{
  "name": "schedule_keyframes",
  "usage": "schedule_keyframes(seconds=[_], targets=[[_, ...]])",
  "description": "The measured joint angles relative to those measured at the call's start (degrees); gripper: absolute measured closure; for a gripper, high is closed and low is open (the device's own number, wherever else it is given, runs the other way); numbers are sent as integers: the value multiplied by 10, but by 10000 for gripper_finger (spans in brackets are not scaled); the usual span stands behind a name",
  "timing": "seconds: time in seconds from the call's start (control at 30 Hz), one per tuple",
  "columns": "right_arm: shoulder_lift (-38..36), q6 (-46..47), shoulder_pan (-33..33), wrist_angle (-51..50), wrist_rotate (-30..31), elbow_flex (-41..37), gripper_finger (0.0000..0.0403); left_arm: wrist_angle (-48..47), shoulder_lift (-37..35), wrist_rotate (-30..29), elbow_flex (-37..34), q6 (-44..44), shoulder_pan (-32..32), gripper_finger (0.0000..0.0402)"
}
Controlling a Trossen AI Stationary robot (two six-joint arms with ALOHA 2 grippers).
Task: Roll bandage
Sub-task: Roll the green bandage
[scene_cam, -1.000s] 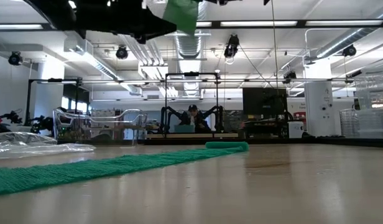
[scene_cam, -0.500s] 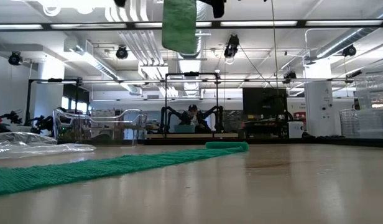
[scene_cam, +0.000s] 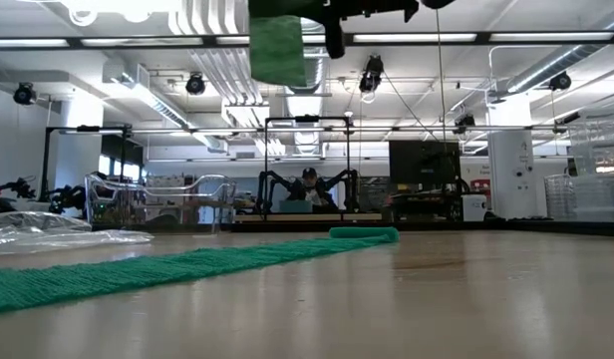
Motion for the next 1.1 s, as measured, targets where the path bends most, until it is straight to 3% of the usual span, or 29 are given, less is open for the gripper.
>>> schedule_keyframes(seconds=[0.1,0.27,0.6,0.9,1.1], targets=[[5,-43,4,-5,0,0,364,-60,42,-6,39,-9,18,104],[-2,-52,12,-8,1,0,364,-110,81,-17,84,56,31,110],[-14,-71,20,-24,-1,0,364,-123,93,-109,88,148,31,99],[-14,-89,31,-29,-1,0,364,-137,96,-90,87,147,32,94],[-13,-114,37,-37,3,0,361,-160,99,-77,87,127,37,145]])
